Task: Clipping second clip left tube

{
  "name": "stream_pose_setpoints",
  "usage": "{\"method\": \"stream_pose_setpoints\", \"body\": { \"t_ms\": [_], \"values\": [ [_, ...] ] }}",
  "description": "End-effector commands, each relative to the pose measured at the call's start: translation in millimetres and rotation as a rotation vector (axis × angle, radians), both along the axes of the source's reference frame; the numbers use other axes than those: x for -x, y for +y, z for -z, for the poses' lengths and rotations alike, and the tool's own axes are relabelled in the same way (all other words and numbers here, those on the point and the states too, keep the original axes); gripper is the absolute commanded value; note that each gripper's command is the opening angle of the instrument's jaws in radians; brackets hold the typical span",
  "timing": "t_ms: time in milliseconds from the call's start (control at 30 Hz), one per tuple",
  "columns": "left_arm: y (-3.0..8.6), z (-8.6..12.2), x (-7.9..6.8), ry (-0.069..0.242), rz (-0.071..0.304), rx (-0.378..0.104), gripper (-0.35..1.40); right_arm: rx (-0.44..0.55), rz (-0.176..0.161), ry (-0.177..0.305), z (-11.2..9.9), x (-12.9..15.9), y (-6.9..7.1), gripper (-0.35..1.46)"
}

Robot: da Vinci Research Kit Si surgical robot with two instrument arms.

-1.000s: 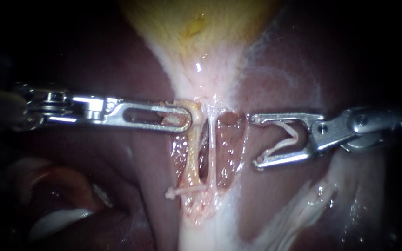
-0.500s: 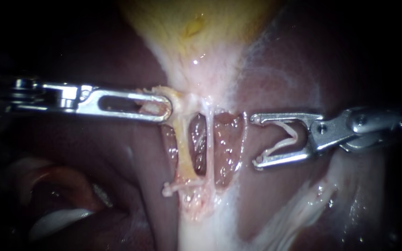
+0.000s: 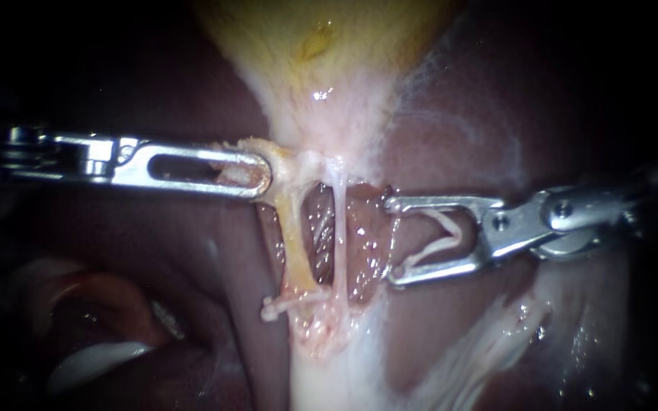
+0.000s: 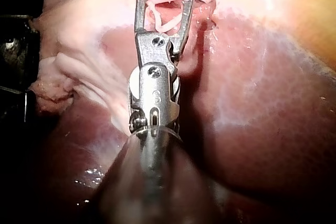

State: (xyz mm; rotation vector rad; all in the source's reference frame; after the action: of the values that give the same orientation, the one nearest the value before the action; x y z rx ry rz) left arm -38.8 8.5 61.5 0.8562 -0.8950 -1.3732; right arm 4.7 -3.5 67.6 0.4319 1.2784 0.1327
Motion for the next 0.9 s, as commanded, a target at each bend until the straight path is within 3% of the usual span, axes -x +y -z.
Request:
{"method": "stream_pose_setpoints", "body": {
  "t_ms": [33,233,433,900],
  "values": [
    [0.0,0.0,0.1,0.0,0.0,0.0,-0.35,-0.007,0.001,-0.001,-0.4,-0.6,-0.3,0.5],
    [-0.1,0.0,0.1,0.001,0.001,0.0,-0.35,-0.024,0.006,0.001,-2.7,-4.5,-1.9,0.5],
    [-0.2,0.1,0.3,0.002,0.002,0.0,-0.35,-0.031,0.006,-0.01,-4.9,-7.0,-2.5,0.5],
    [-0.2,0.2,0.6,0.003,0.004,0.0,-0.35,-0.119,0.058,0.012,-6.7,-10.4,-4.5,0.48]
  ]
}}
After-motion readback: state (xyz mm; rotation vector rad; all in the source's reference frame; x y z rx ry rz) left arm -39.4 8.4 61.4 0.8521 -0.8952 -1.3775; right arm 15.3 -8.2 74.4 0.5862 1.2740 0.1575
